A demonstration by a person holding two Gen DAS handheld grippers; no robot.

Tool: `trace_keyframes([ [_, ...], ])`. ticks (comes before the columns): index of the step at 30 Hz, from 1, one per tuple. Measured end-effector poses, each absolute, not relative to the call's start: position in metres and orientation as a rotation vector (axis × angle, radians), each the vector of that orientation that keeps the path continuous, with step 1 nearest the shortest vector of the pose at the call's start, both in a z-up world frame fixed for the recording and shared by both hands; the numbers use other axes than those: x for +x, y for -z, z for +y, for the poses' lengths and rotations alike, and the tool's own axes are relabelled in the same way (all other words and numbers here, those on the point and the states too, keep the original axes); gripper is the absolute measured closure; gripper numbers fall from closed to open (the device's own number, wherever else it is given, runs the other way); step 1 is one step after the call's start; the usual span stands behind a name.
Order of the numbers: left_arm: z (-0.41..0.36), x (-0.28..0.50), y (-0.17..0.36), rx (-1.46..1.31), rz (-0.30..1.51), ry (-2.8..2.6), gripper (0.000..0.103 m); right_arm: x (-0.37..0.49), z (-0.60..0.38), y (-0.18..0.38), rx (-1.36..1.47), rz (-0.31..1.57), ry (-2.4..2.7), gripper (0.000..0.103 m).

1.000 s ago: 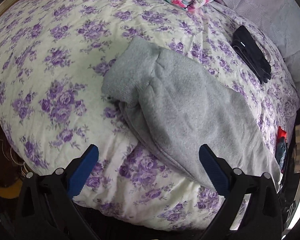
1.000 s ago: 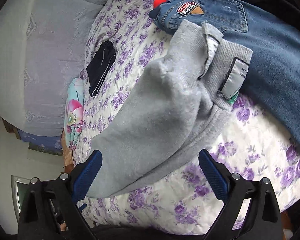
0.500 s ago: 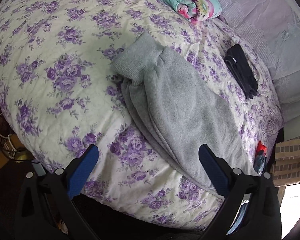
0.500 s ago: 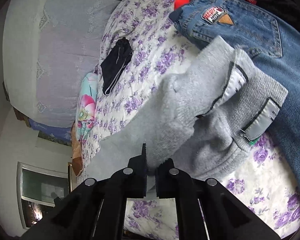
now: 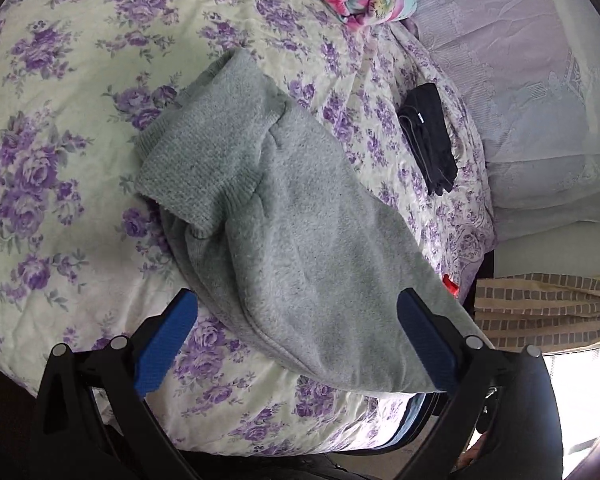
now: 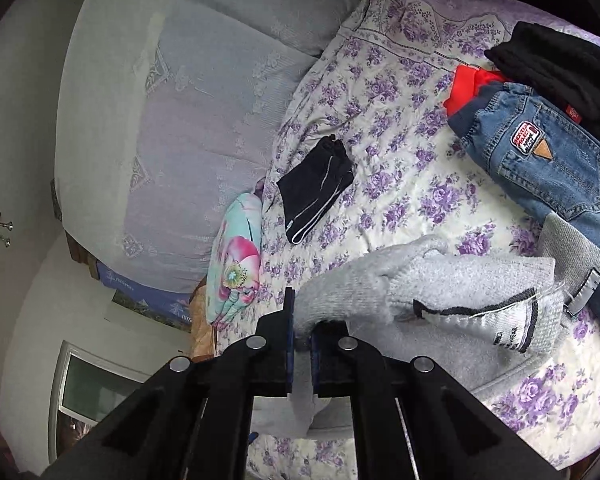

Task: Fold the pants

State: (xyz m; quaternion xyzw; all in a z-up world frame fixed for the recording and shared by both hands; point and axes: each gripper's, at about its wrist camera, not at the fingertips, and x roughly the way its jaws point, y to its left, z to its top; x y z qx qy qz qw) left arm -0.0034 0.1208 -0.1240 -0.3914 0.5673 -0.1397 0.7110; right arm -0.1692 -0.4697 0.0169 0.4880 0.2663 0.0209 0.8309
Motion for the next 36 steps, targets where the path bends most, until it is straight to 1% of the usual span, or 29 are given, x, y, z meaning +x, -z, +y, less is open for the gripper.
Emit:
trace_keyframes([
  [3,0.121,0.001,0.132,-0.913,1.26,0.309,0.006,-0.168,-0.473,-0.025,1.027,0.557,-0.05,0.097],
  [5,0.121,0.005,0.135,-0.936,1.25,0.3,0.008,-0.165,-0.476,-0.026,1.03,0.557,-0.056,0.097],
  [6,0.122,0.006,0.134,-0.949,1.246,0.286,0.022,-0.162,-0.478,-0.025,1.031,0.562,-0.054,0.097],
  [7,0.122,0.007,0.132,-0.959,1.251,0.274,0.032,-0.158,-0.48,-0.024,1.04,0.567,-0.055,0.097],
  [8,0.122,0.009,0.128,-0.967,1.246,0.279,0.034,-0.155,-0.481,-0.023,1.047,0.569,-0.061,0.097],
  [11,0.119,0.02,0.119,-0.92,1.252,0.294,0.044,-0.146,-0.483,-0.019,1.05,0.581,-0.066,0.097],
  [12,0.118,0.023,0.117,-0.918,1.249,0.296,0.052,-0.144,-0.485,-0.017,1.055,0.585,-0.064,0.097],
  [13,0.117,0.025,0.114,-0.92,1.241,0.301,0.066,-0.142,-0.486,-0.015,1.058,0.59,-0.057,0.097],
  [14,0.116,0.027,0.111,-0.92,1.232,0.308,0.073,-0.14,-0.488,-0.012,1.062,0.596,-0.05,0.097],
  [15,0.114,0.03,0.108,-0.919,1.223,0.314,0.085,-0.14,-0.491,-0.009,1.068,0.602,-0.04,0.097],
  [21,0.114,0.057,0.066,-0.917,1.109,0.316,0.089,-0.125,-0.508,0.0,1.133,0.6,-0.029,0.097],
  [26,0.112,0.103,0.033,-0.897,1.024,0.301,0.089,-0.075,-0.529,-0.007,1.152,0.587,-0.075,0.097],
  [29,0.106,0.144,0.036,-0.866,1.024,0.255,0.089,-0.024,-0.545,-0.001,1.17,0.607,-0.094,0.097],
  [32,0.103,0.19,0.058,-0.867,1.047,0.172,0.089,0.048,-0.561,0.021,1.184,0.693,-0.075,0.097],
  [34,0.104,0.217,0.078,-0.884,1.068,0.102,0.089,0.098,-0.57,0.044,1.213,0.79,-0.017,0.088],
  [36,0.106,0.238,0.098,-0.919,1.111,0.033,0.088,0.14,-0.578,0.061,1.188,0.867,0.045,0.036],
])
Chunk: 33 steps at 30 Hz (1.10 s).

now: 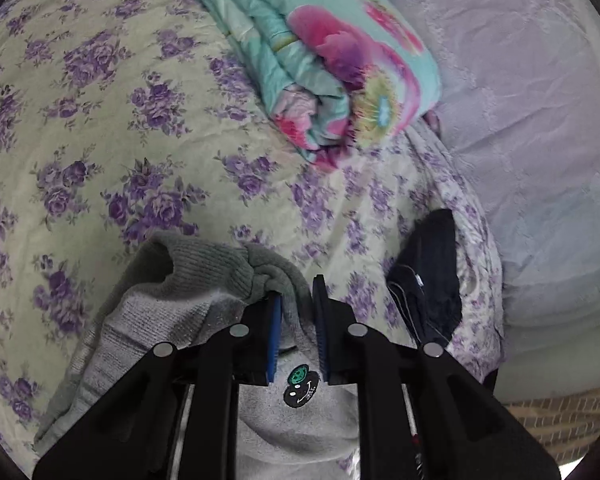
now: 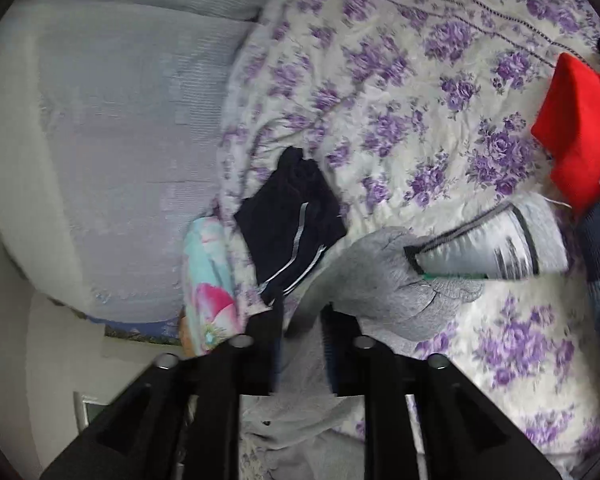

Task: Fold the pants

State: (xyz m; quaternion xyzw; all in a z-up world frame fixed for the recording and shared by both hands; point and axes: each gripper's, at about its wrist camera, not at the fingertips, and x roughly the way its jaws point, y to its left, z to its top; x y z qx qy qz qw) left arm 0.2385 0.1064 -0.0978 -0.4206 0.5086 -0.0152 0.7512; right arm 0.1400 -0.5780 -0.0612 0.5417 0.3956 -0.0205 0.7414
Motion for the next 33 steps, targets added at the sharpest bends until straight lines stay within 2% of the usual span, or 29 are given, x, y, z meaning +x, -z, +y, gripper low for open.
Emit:
trace_keyframes([
  [3,0.109,0.246,0.11,-0.994,1.135,0.02,0.08,0.16,-0.579,0.063,1.169,0.839,0.026,0.036],
  [4,0.11,0.243,0.108,-1.001,1.126,0.038,0.071,0.159,-0.578,0.062,1.158,0.831,0.007,0.036],
  [5,0.11,0.239,0.104,-0.997,1.113,0.056,0.054,0.155,-0.576,0.062,1.134,0.827,0.003,0.036],
  [7,0.113,0.228,0.089,-0.937,1.071,0.042,0.032,0.141,-0.575,0.068,1.073,0.844,0.032,0.036],
  [14,0.119,0.183,0.08,-0.806,1.11,0.079,0.031,0.103,-0.571,0.136,1.141,0.919,0.123,0.039],
  [23,0.142,0.121,0.099,-0.726,1.193,-0.004,0.031,0.142,-0.558,0.168,1.176,0.891,0.127,0.042],
  [25,0.154,0.105,0.103,-0.747,1.2,-0.021,0.031,0.141,-0.554,0.164,1.153,0.869,0.086,0.064],
  [26,0.159,0.097,0.104,-0.755,1.203,-0.025,0.031,0.137,-0.553,0.158,1.133,0.842,0.08,0.085],
  [27,0.163,0.088,0.106,-0.76,1.209,-0.03,0.031,0.13,-0.552,0.151,1.117,0.82,0.068,0.092],
  [33,0.161,0.051,0.142,-0.861,1.291,0.012,0.031,0.081,-0.547,0.117,1.064,0.775,0.043,0.094],
])
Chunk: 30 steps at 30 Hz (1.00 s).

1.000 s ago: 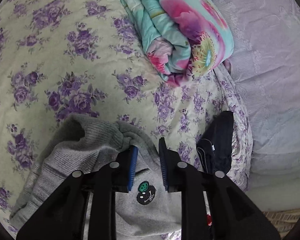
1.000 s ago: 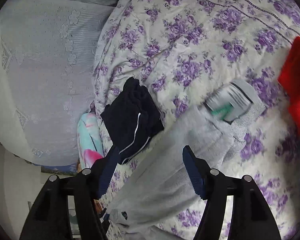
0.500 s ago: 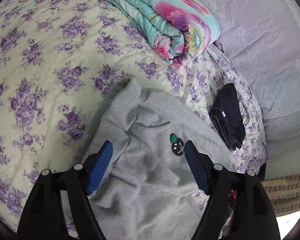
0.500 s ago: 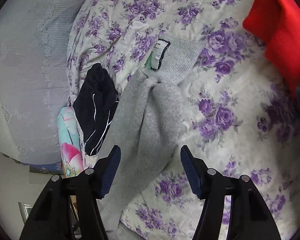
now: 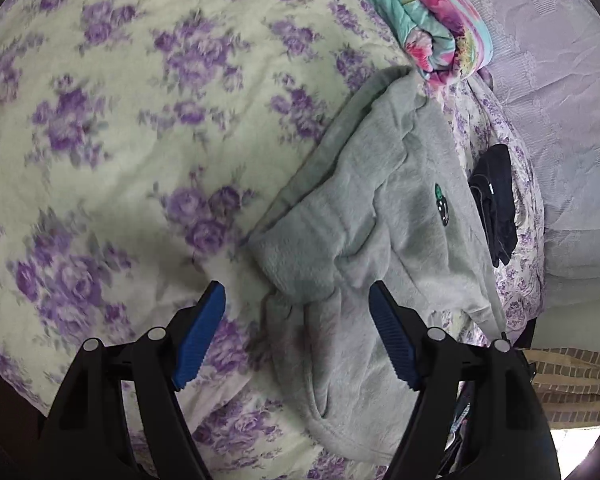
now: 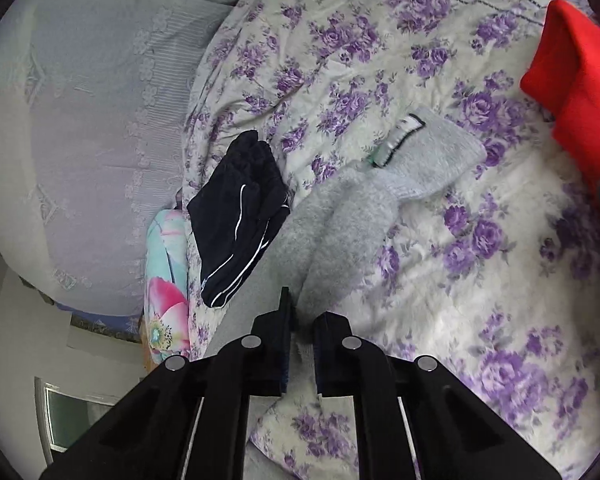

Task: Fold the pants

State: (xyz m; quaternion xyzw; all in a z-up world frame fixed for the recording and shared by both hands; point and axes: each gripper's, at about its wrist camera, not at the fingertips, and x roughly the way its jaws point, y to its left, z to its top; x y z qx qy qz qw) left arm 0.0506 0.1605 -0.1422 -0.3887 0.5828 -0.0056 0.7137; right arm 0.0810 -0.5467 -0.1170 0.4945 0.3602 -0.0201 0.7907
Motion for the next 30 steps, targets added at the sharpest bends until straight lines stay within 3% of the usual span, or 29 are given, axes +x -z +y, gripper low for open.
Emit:
trace_keyframes([
  [3,0.146,0.054,0.157,-0.878,1.287,0.036,0.029,0.062,-0.551,0.131,1.086,0.81,0.086,0.094],
  [5,0.141,0.062,0.162,-0.852,1.259,0.024,0.015,0.056,-0.553,0.151,1.118,0.85,0.118,0.094],
  [7,0.141,0.066,0.162,-0.899,1.217,0.012,0.01,0.055,-0.551,0.164,1.12,0.879,0.139,0.094],
  [9,0.14,0.07,0.158,-0.894,1.195,-0.01,0.018,0.057,-0.549,0.171,1.126,0.89,0.154,0.094],
  [10,0.139,0.07,0.156,-0.87,1.189,-0.02,0.057,0.056,-0.548,0.172,1.133,0.889,0.157,0.094],
  [11,0.139,0.071,0.155,-0.857,1.21,-0.011,0.067,0.056,-0.548,0.172,1.136,0.887,0.159,0.094],
  [13,0.142,0.067,0.15,-0.895,1.191,0.0,0.075,0.054,-0.546,0.169,1.139,0.884,0.155,0.094],
  [23,0.177,0.032,0.119,-0.975,1.123,-0.018,0.08,0.04,-0.526,0.135,1.064,0.867,0.076,0.094],
  [30,0.194,0.01,0.152,-1.028,1.205,-0.079,0.074,0.037,-0.527,0.179,1.046,0.974,0.14,0.094],
])
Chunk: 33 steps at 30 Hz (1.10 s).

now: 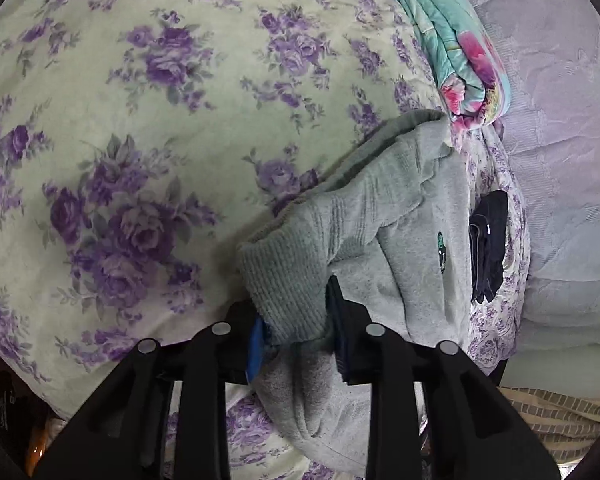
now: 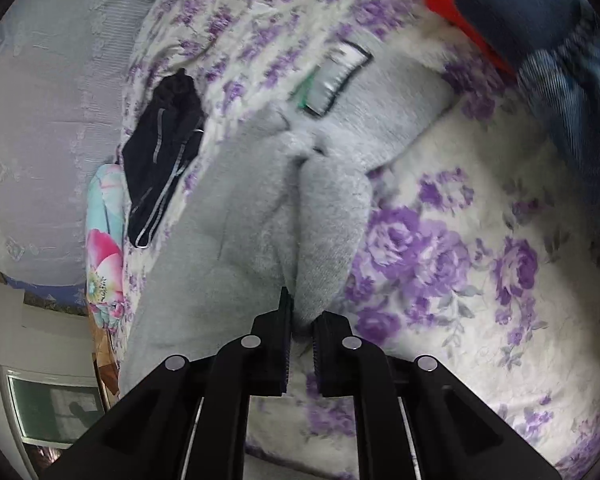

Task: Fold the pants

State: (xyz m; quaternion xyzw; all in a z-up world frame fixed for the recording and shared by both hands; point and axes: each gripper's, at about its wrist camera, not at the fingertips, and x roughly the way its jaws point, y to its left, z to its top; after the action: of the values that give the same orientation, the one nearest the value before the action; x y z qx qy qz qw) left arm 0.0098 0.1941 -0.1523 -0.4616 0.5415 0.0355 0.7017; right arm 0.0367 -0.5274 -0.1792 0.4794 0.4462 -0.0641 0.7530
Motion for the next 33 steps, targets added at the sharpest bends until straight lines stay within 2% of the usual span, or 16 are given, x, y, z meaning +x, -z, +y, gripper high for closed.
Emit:
trace_keyframes([
  [1,0.194,0.011,0.147,-1.002,1.205,-0.065,0.073,0.035,-0.528,0.177,1.05,0.976,0.141,0.093],
  [3,0.197,0.013,0.128,-0.913,1.189,-0.058,0.064,0.03,-0.529,0.17,1.051,0.995,0.136,0.074],
  [4,0.2,0.013,0.118,-0.882,1.175,-0.063,0.052,0.025,-0.531,0.165,1.05,1.0,0.141,0.068],
  [5,0.205,0.013,0.109,-0.87,1.154,-0.073,0.049,0.019,-0.532,0.158,1.035,0.994,0.163,0.062],
  [6,0.209,0.012,0.102,-0.876,1.127,-0.072,0.049,0.012,-0.531,0.148,1.007,0.977,0.185,0.061],
  [9,0.204,0.025,0.087,-0.894,1.079,0.005,0.049,-0.001,-0.513,0.118,0.948,0.903,0.117,0.061],
  [12,0.162,0.057,0.086,-0.847,1.107,0.152,0.049,0.009,-0.471,0.107,0.898,0.901,-0.003,0.062],
  [16,0.095,0.102,0.095,-0.701,1.168,0.268,0.049,0.044,-0.397,0.116,0.75,0.985,-0.137,0.062],
  [20,0.077,0.143,0.118,-0.597,1.181,0.192,0.048,0.073,-0.363,0.149,0.578,1.088,-0.122,0.064],
  [24,0.091,0.167,0.154,-0.641,1.239,0.139,0.052,0.079,-0.391,0.177,0.692,1.149,-0.082,0.093],
  [26,0.09,0.17,0.151,-0.645,1.251,0.126,0.051,0.073,-0.396,0.17,0.684,1.162,-0.063,0.094],
  [27,0.088,0.168,0.144,-0.644,1.254,0.123,0.05,0.068,-0.396,0.161,0.659,1.147,-0.047,0.088],
  [29,0.081,0.161,0.123,-0.643,1.208,0.186,0.046,0.053,-0.392,0.145,0.625,1.104,-0.069,0.084],
  [30,0.077,0.157,0.114,-0.624,1.184,0.206,0.042,0.047,-0.39,0.139,0.618,1.093,-0.069,0.073],
  [32,0.073,0.151,0.102,-0.568,1.142,0.178,0.014,0.039,-0.38,0.138,0.603,1.095,-0.069,0.055],
  [33,0.074,0.152,0.106,-0.54,1.148,0.139,0.011,0.039,-0.374,0.142,0.582,1.11,-0.069,0.055],
])
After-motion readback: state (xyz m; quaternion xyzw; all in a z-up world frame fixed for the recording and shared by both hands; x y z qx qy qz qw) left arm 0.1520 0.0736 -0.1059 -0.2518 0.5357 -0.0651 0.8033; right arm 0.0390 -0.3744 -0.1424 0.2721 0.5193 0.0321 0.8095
